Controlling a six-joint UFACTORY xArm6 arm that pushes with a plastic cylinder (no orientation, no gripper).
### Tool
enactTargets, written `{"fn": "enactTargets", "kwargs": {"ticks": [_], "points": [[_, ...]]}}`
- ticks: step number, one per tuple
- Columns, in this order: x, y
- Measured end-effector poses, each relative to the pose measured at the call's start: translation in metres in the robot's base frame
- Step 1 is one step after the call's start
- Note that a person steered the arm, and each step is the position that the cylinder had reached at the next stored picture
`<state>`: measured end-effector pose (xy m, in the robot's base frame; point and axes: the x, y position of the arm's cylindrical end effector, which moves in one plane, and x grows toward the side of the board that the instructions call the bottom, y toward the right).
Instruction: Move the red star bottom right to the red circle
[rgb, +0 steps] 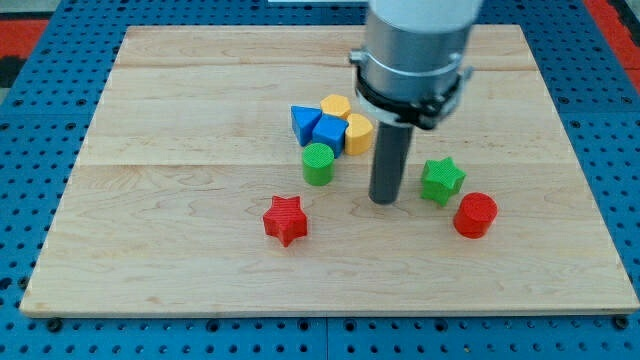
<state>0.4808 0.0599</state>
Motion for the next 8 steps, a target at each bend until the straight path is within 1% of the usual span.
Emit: {"fn": "enactTargets", "kwargs": {"ticks": [1, 2, 3, 4, 5, 6, 7, 8], "points": [[-0.003, 0.046], [-0.004, 0.079], [-0.039, 0.026], [-0.048, -0.051], [-0.047, -0.129], [-0.045, -0.141], [-0.028, -0.217], [0.006, -0.223]]}}
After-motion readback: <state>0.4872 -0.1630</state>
